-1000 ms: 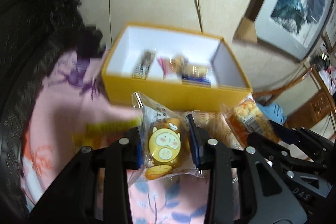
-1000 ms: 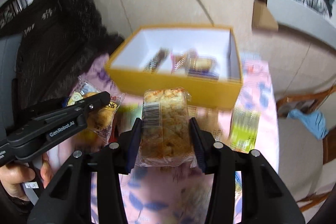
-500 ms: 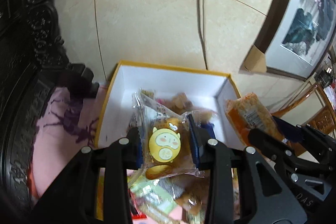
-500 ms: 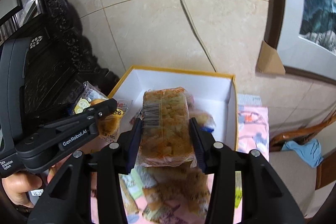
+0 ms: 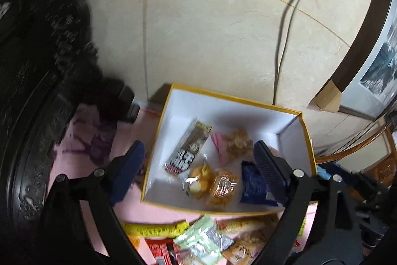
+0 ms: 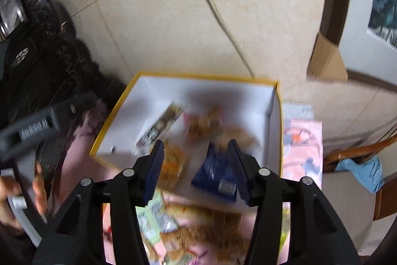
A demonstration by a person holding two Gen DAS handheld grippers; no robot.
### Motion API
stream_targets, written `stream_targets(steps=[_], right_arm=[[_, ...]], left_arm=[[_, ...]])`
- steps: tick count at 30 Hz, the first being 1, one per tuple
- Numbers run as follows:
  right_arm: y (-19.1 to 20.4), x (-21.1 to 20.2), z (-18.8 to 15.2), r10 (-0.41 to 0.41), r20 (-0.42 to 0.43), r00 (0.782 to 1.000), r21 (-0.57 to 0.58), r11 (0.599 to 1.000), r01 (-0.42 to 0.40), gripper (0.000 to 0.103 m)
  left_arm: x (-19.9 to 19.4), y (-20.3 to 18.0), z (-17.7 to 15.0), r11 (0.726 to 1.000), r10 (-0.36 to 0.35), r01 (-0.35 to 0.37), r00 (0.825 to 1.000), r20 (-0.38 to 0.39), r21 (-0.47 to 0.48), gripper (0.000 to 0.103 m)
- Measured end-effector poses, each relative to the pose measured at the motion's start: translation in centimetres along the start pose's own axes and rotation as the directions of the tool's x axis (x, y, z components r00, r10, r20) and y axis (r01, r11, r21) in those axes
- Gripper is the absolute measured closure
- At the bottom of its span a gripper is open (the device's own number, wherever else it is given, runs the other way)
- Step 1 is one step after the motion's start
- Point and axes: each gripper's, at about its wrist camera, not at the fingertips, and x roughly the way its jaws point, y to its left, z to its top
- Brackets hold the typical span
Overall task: Organize snacks
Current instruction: 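Carry both packs into the yellow box and open both grippers, then grasp the clear nut bag with right gripper while left grasps the chocolate bar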
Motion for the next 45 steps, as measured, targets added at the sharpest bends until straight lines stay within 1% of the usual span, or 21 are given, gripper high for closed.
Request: stream_targets(steps=[1, 2, 4, 5, 7, 8, 9, 10, 12, 16, 19, 23, 26, 29, 30, 32, 34, 36, 39, 42, 45], right_arm=[[-0.2, -0.3, -0.9, 0.000, -0.012, 1.000, -0.003, 1.000, 0.000, 0.032], [-0.4, -0.7, -2.1, -0.001, -0.023, 1.000, -0.008, 1.000, 0.001, 0.031], [-1.1, -1.1, -5.6, -0.001, -0.082, 0.997, -0.013, 1.000, 0.000, 0.031], [-1.6, -1.2, -7.6, 0.000, -0.121, 0.993, -0.001, 1.000, 0.000, 0.031], [-2.5, -1.2, -11.6, -0.003, -0.190, 0.982, 0.040, 0.999, 0.011, 0.031], [-2.9, -1.3, -13.5, 0.006, -0.219, 0.976, 0.058, 0.998, 0.007, 0.031], [-3.1, -1.2, -16.0, 0.031, -0.259, 0.965, 0.072, 0.997, -0.012, 0.031], [-3.1, -1.2, -17.5, 0.044, -0.279, 0.959, 0.076, 0.997, -0.024, 0.031], [-3.1, -1.0, -20.9, 0.056, -0.316, 0.947, 0.065, 0.997, -0.038, 0.031], [-3.0, -0.7, -23.2, -0.002, -0.310, 0.951, -0.022, 1.000, -0.005, 0.031], [-3.5, 0.0, -24.3, -0.005, -0.337, 0.942, -0.023, 1.000, -0.003, 0.031], [-3.3, 0.0, -26.0, 0.041, -0.378, 0.925, 0.017, 0.999, -0.037, 0.031], [-1.6, -0.5, -27.3, 0.075, -0.394, 0.916, 0.025, 0.997, -0.070, 0.031], [-0.1, 0.2, -28.3, 0.012, -0.387, 0.922, 0.008, 1.000, -0.010, 0.031], [0.3, 0.7, -28.6, -0.007, -0.388, 0.922, 0.020, 1.000, 0.016, 0.028], [1.0, 1.0, -28.4, -0.032, -0.357, 0.933, 0.021, 0.999, 0.042, 0.028], [1.8, 1.3, -28.2, -0.070, -0.332, 0.941, -0.003, 0.997, 0.073, 0.037], [2.4, 1.4, -28.1, -0.063, -0.315, 0.947, -0.025, 0.998, 0.058, 0.053], [2.7, 1.3, -28.0, -0.063, -0.310, 0.949, -0.031, 0.998, 0.057, 0.055], [2.4, 1.4, -27.8, -0.053, -0.319, 0.946, -0.007, 0.999, 0.054, 0.055], [2.3, 1.5, -27.7, -0.043, -0.324, 0.945, 0.009, 0.999, 0.049, 0.055]], left_arm=[[-0.7, 0.5, -0.9, 1.000, -0.010, 0.010, 1.000, -0.001, -0.013, 0.012], [-1.1, 0.7, -1.7, 1.000, -0.015, 0.015, 1.000, -0.007, -0.016, 0.011], [-2.0, 1.3, -4.1, 0.999, -0.027, 0.027, 0.999, -0.021, -0.029, 0.008], [-2.3, 1.5, -5.8, 0.999, -0.034, 0.032, 0.999, -0.042, -0.031, 0.008], [-2.7, 1.8, -9.3, 0.999, -0.035, 0.033, 0.996, -0.083, -0.022, 0.008], [-2.8, 1.8, -11.0, 0.999, -0.033, 0.031, 0.994, -0.107, -0.019, 0.008], [-2.8, 1.9, -12.7, 0.999, -0.047, 0.045, 0.990, -0.136, -0.018, 0.008], [-2.8, 1.9, -13.7, 0.998, -0.056, 0.054, 0.986, -0.155, -0.015, 0.008], [-3.2, 2.0, -17.1, 0.998, -0.056, 0.057, 0.977, -0.207, -0.005, 0.008], [-4.0, 2.3, -21.7, 0.998, -0.045, 0.055, 0.957, -0.286, 0.028, 0.008], [-4.7, 2.4, -23.7, 0.997, -0.038, 0.056, 0.950, -0.310, 0.051, 0.008], [-5.9, 2.9, -25.0, 0.997, -0.028, 0.050, 0.948, -0.317, 0.062, 0.008], [-6.4, 3.4, -25.4, 0.997, -0.023, 0.044, 0.949, -0.313, 0.058, 0.008], [-6.4, 3.8, -25.7, 0.998, -0.009, 0.029, 0.947, -0.320, 0.058, 0.008], [-6.4, 4.0, -25.7, 0.998, -0.005, 0.024, 0.947, -0.321, 0.057, 0.008], [-6.5, 4.2, -25.6, 0.998, 0.004, 0.016, 0.949, -0.316, 0.059, 0.008], [-6.8, 4.5, -25.1, 0.998, 0.011, 0.008, 0.953, -0.303, 0.061, 0.008], [-6.9, 4.9, -24.8, 0.998, 0.019, -0.002, 0.955, -0.295, 0.058, 0.008], [-7.0, 5.9, -24.4, 0.999, 0.031, -0.019, 0.956, -0.291, 0.044, 0.008], [-6.8, 7.0, -24.3, 0.999, 0.042, -0.034, 0.955, -0.294, 0.035, 0.008], [-5.8, 7.9, -24.6, 0.995, 0.067, -0.041, 0.951, -0.301, 0.094, 0.008]])
